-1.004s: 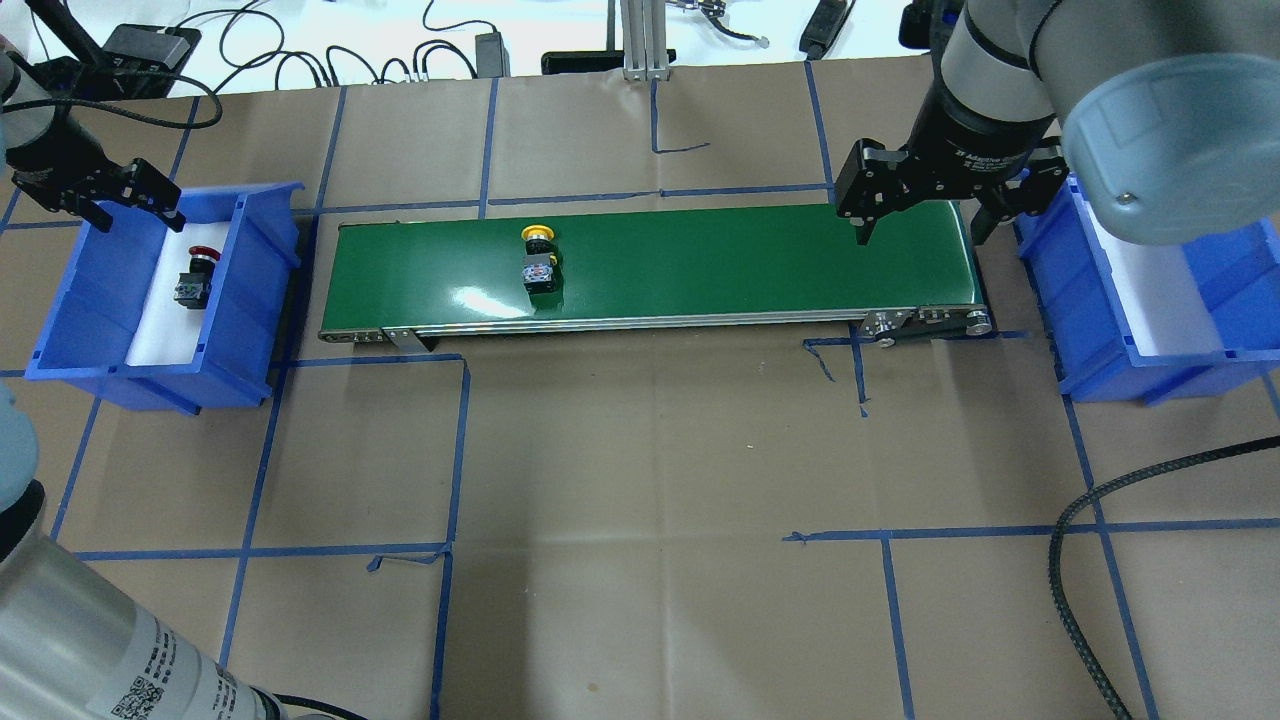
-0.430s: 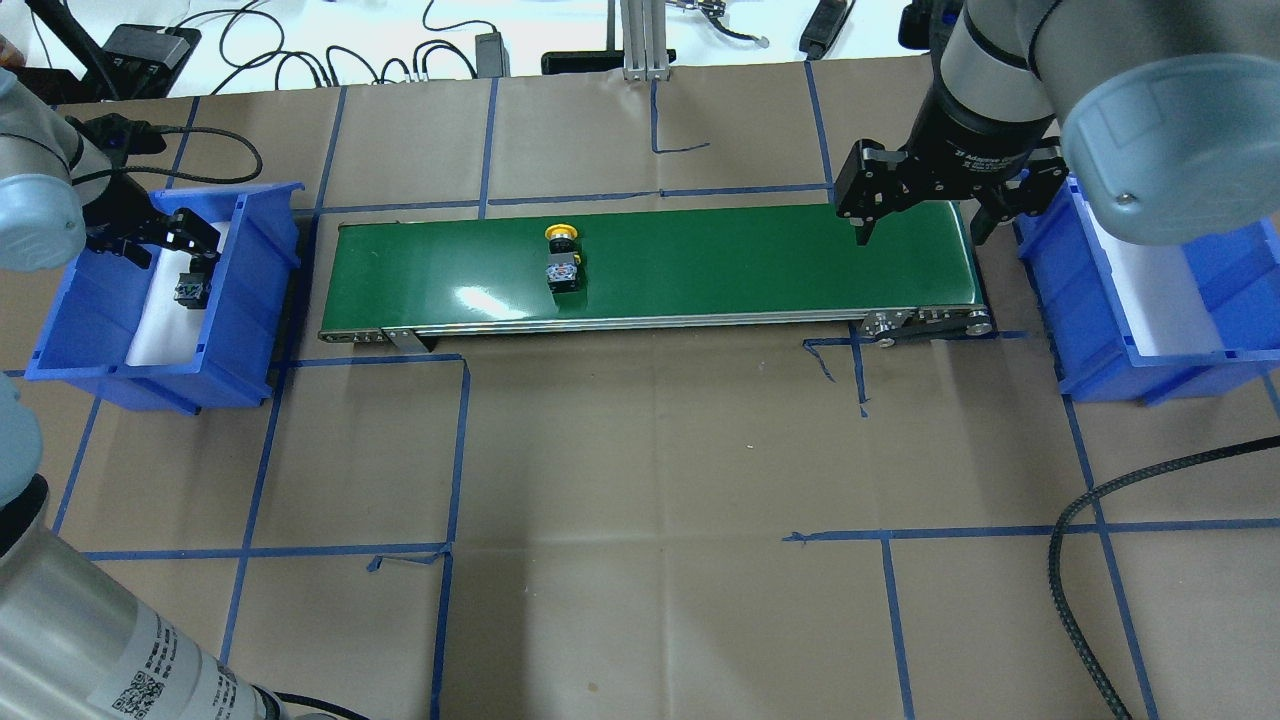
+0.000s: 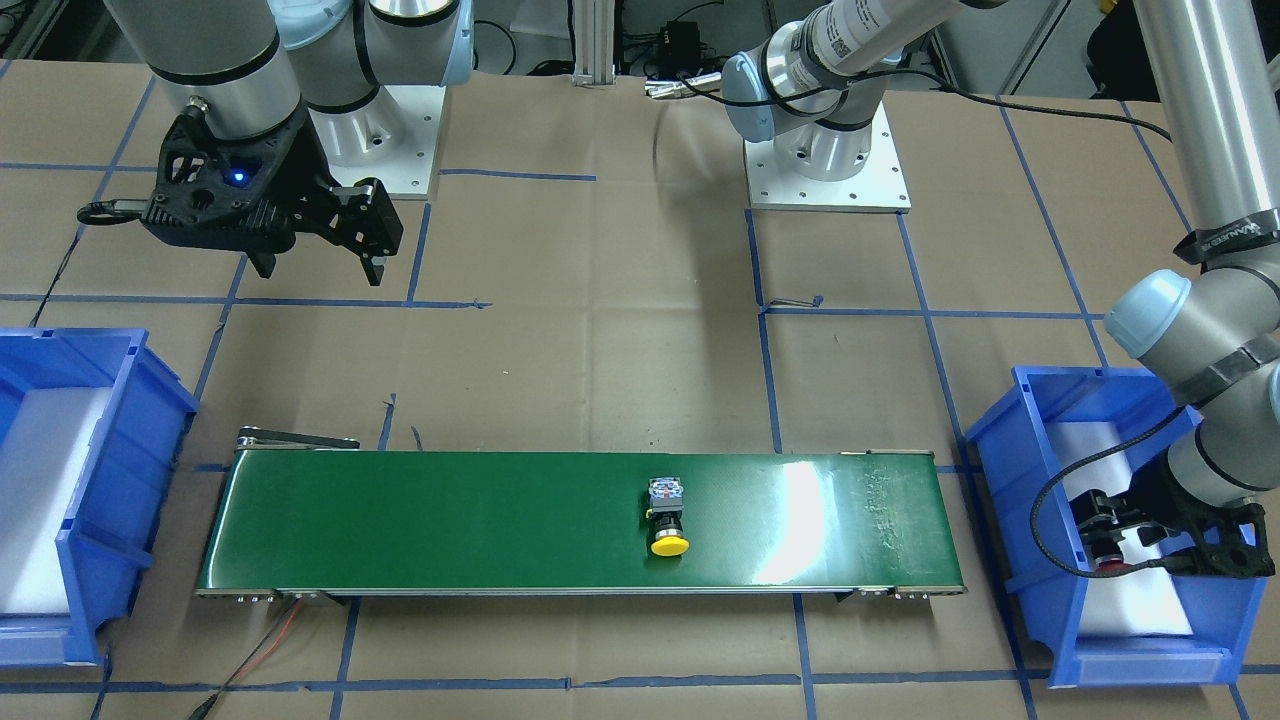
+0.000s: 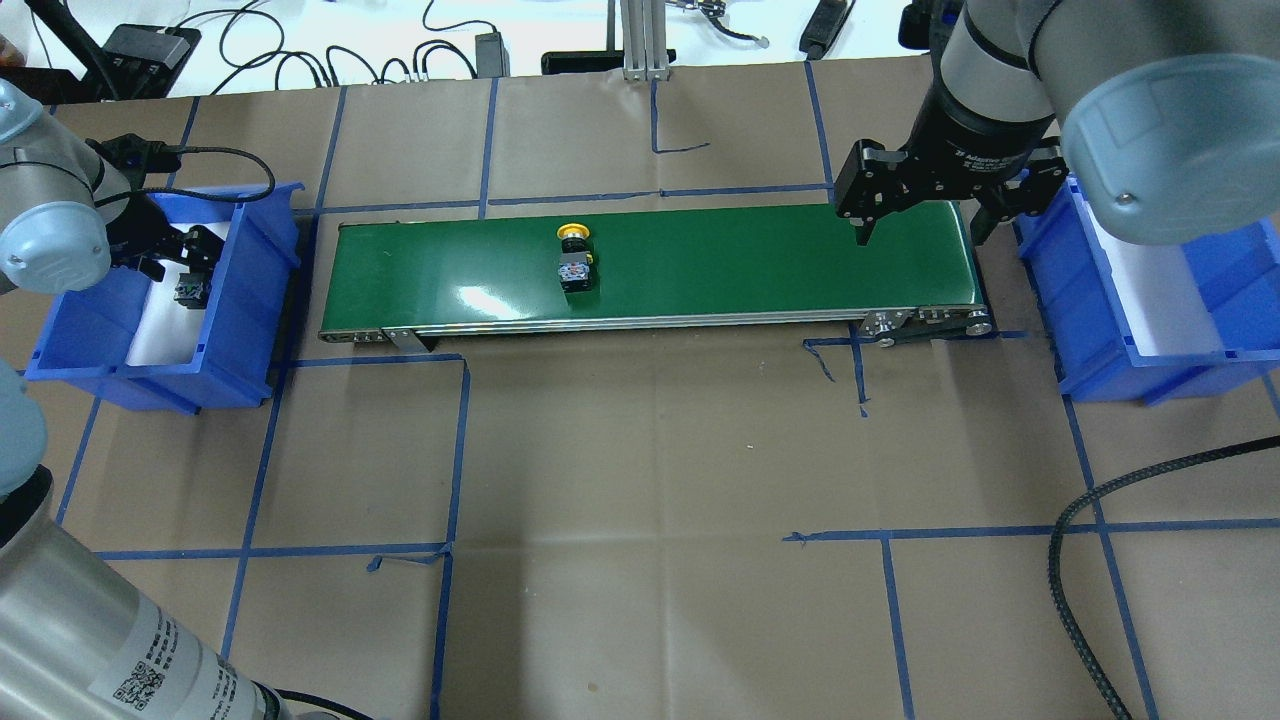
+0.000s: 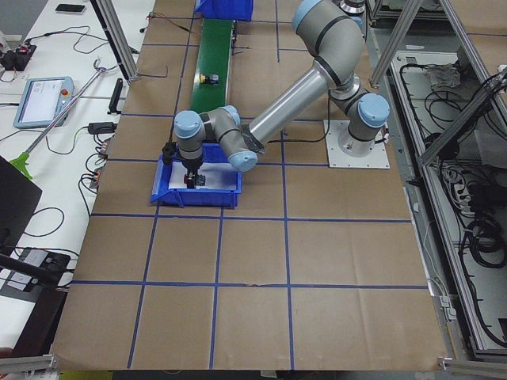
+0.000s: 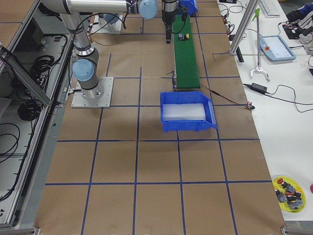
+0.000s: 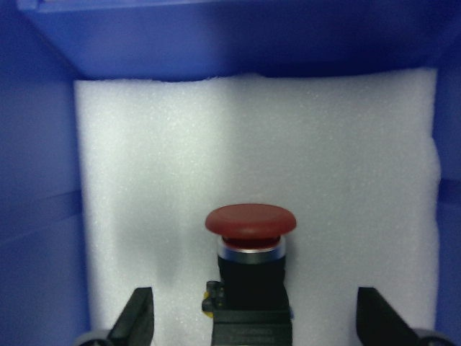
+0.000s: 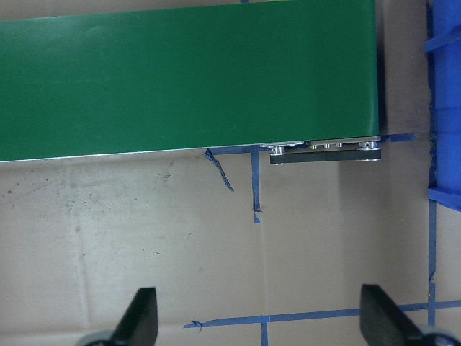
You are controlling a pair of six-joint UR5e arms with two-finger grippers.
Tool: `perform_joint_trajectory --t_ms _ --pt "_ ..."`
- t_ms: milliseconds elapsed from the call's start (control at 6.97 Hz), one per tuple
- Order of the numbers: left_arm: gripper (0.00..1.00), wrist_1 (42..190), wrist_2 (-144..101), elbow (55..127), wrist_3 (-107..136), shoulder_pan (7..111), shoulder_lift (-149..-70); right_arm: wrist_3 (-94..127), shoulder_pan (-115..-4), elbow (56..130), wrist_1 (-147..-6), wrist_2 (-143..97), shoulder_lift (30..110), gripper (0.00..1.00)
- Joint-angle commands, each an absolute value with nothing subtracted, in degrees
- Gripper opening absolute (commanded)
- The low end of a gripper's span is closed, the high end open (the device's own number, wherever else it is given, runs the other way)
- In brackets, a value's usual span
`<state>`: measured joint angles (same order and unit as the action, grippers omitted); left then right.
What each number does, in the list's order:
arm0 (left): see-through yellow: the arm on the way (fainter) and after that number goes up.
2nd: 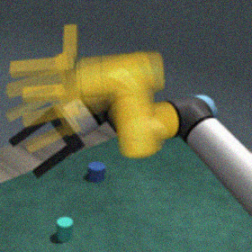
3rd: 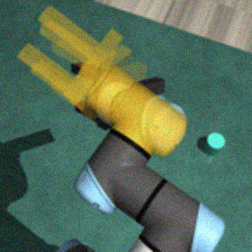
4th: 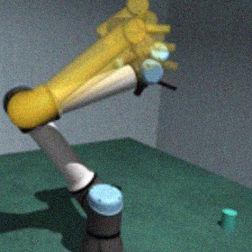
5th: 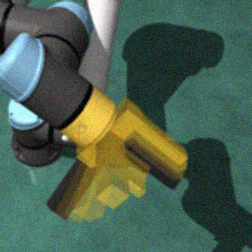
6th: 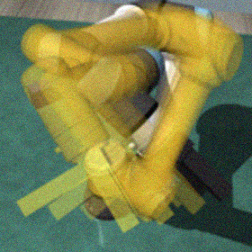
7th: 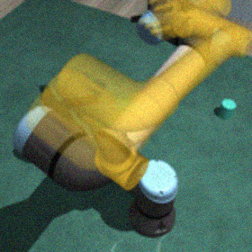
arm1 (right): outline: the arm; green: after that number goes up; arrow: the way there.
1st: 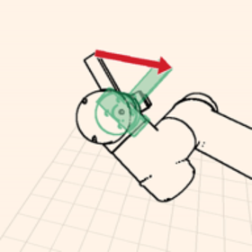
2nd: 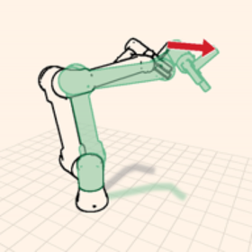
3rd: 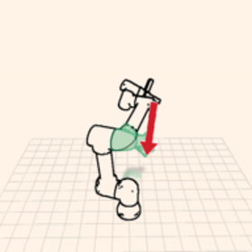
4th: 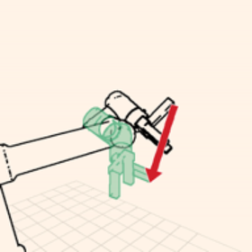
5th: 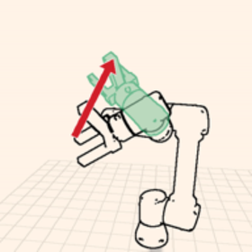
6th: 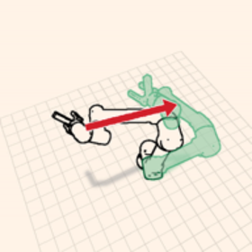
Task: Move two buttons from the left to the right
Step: 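Lower the left gripper into the bin and grasp the red button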
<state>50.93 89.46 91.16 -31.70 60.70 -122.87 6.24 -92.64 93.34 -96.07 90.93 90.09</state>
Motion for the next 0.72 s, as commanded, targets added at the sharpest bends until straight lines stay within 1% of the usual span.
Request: perform_joint_trajectory --t_ms 0,143,287,430,574 --pt "0.84 50.71 89.30 91.23 -31.64 60.73 -122.96 6.24 -92.64 93.34 -96.06 90.97 90.09 1.00" --pt "0.56 50.71 89.38 91.14 -31.64 60.65 -122.87 6.24 -92.64 93.34 -96.06 90.97 90.09 1.00" --pt "0.32 50.71 89.38 90.97 -31.73 60.64 -122.52 6.24 -92.64 93.34 -96.06 90.97 90.09 1.00" --pt "0.13 50.71 89.38 90.88 -31.73 60.64 -122.26 6.24 -92.64 93.34 -96.06 90.97 90.00 1.00" --pt "0.04 50.97 89.56 90.27 -31.73 60.64 -121.73 6.24 -92.64 93.34 -96.06 90.88 90.09 1.00"
